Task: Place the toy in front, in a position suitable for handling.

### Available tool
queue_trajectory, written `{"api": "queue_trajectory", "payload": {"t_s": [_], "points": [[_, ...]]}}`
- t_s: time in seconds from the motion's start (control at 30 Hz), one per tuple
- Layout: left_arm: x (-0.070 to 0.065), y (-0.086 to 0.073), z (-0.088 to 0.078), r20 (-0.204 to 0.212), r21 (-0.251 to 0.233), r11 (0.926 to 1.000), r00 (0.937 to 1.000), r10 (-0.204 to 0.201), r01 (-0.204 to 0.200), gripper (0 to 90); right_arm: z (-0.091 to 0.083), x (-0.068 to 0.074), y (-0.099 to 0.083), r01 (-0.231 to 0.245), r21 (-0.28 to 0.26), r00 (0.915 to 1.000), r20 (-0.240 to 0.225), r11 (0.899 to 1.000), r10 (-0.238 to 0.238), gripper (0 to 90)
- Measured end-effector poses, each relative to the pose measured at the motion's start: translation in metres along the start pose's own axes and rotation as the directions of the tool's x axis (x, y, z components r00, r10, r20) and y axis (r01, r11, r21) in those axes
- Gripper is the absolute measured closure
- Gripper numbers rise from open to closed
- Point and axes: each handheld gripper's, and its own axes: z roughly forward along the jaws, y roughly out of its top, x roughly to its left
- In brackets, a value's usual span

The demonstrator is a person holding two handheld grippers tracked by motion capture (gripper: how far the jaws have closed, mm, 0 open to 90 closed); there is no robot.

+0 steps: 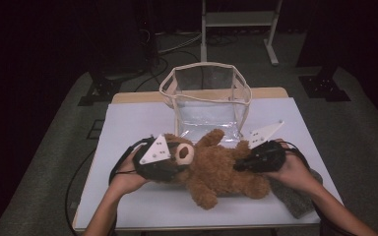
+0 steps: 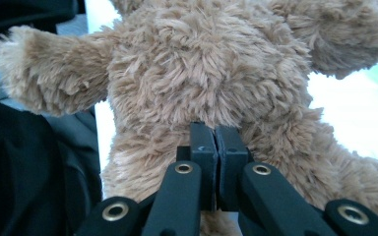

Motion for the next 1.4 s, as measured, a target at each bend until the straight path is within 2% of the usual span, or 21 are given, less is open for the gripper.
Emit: {"api": "queue_trajectory", "payload": {"t_s": [0.07,0.1,0.13,0.17,0.23,0.3,0.33,0.4,0.53,0.6,0.7,0.77,0.8,0.83,0.87,0.9,1.03,1.2,1.27,1.33,1.4], "points": [[-0.006,0.002,0.016,0.015,-0.001,0.9999,0.9998,-0.014,0.014,34.7,-0.009,-0.004,-0.017,-0.031,0.021,0.9993,0.023,0.999,0.03,87.7],[-0.012,-0.002,0.032,0.032,0.023,0.9997,0.9994,-0.013,0.012,34.7,-0.01,-0.006,-0.023,-0.04,0.027,0.999,0.022,0.999,0.04,87.7],[-0.012,-0.002,0.032,0.032,0.023,0.9997,0.9994,-0.013,0.012,34.7,-0.01,-0.006,-0.023,-0.04,0.027,0.999,0.022,0.999,0.04,87.7],[-0.017,-0.009,0.045,0.054,0.049,0.9987,0.9984,-0.018,0.015,34.6,-0.005,-0.01,-0.042,-0.067,0.044,0.9974,0.028,0.997,0.066,87.6],[-0.02,-0.014,0.051,0.059,0.059,0.9978,0.9978,-0.031,0.028,34.5,-0.002,-0.012,-0.049,-0.079,0.042,0.9967,0.02,0.996,0.079,87.6],[-0.017,-0.019,0.05,0.063,0.074,0.9964,0.997,-0.045,0.04,34.2,0.004,-0.016,-0.065,-0.12,-0.018,0.9925,-0.029,0.993,0.119,87.6],[-0.016,-0.021,0.049,0.063,0.072,0.9961,0.9965,-0.055,0.05,34.0,0.005,-0.016,-0.069,-0.126,-0.057,0.9917,-0.032,0.99,0.125,87.3],[-0.018,-0.024,0.048,0.054,0.1,0.994,0.9973,-0.049,0.044,33.5,0.004,-0.015,-0.07,-0.125,-0.065,0.9916,-0.04,0.99,0.123,84.9],[-0.015,-0.029,0.046,0.052,0.101,0.9926,0.9961,-0.072,0.066,32.6,-0.001,-0.013,-0.073,-0.112,-0.049,0.9937,-0.008,0.993,0.111,74.9],[-0.014,-0.031,0.045,0.054,0.106,0.9922,0.9959,-0.072,0.066,32.3,-0.014,-0.014,-0.085,-0.135,-0.045,0.9898,0.039,0.99,0.137,65.4],[-0.014,-0.03,0.043,0.054,0.112,0.9919,0.9963,-0.067,0.061,32.0,-0.028,-0.02,-0.102,-0.183,-0.06,0.9779,0.092,0.981,0.188,52.5],[-0.014,-0.03,0.041,0.054,0.124,0.9906,0.9965,-0.064,0.057,31.8,-0.039,-0.025,-0.115,-0.22,-0.088,0.964,0.133,0.972,0.23,45.6],[-0.013,-0.03,0.04,0.056,0.131,0.9899,0.9965,-0.062,0.054,31.7,-0.043,-0.027,-0.121,-0.229,-0.095,0.9571,0.16,0.969,0.242,43.2],[-0.013,-0.03,0.04,0.056,0.131,0.9899,0.9965,-0.062,0.054,31.6,-0.043,-0.027,-0.121,-0.229,-0.095,0.9571,0.16,0.969,0.242,43.2],[-0.013,-0.031,0.039,0.057,0.133,0.9894,0.9962,-0.065,0.057,31.5,-0.05,-0.032,-0.132,-0.255,-0.118,0.9424,0.191,0.96,0.274,39.9],[-0.013,-0.031,0.039,0.057,0.133,0.9894,0.9962,-0.065,0.057,31.5,-0.052,-0.035,-0.137,-0.265,-0.12,0.9347,0.212,0.957,0.285,37.7],[-0.012,-0.032,0.038,0.071,0.136,0.9891,0.9954,-0.065,0.055,30.8,-0.05,-0.042,-0.153,-0.287,-0.109,0.9202,0.245,0.952,0.305,33.3],[-0.01,-0.032,0.037,0.084,0.129,0.9903,0.9944,-0.064,0.053,28.2,-0.04,-0.045,-0.167,-0.295,-0.058,0.9156,0.268,0.954,0.299,32.7],[-0.008,-0.032,0.035,0.089,0.116,0.9918,0.9938,-0.066,0.055,26.2,-0.031,-0.046,-0.18,-0.303,-0.008,0.9128,0.285,0.953,0.292,35.4],[-0.007,-0.032,0.034,0.089,0.111,0.9921,0.9936,-0.069,0.059,25.0,-0.028,-0.044,-0.184,-0.282,-0.019,0.9098,0.312,0.959,0.274,39.0],[-0.004,-0.032,0.031,0.083,0.102,0.9923,0.9935,-0.078,0.069,22.1,-0.027,-0.039,-0.183,-0.259,-0.009,0.8946,0.375,0.966,0.244,51.0]]}}
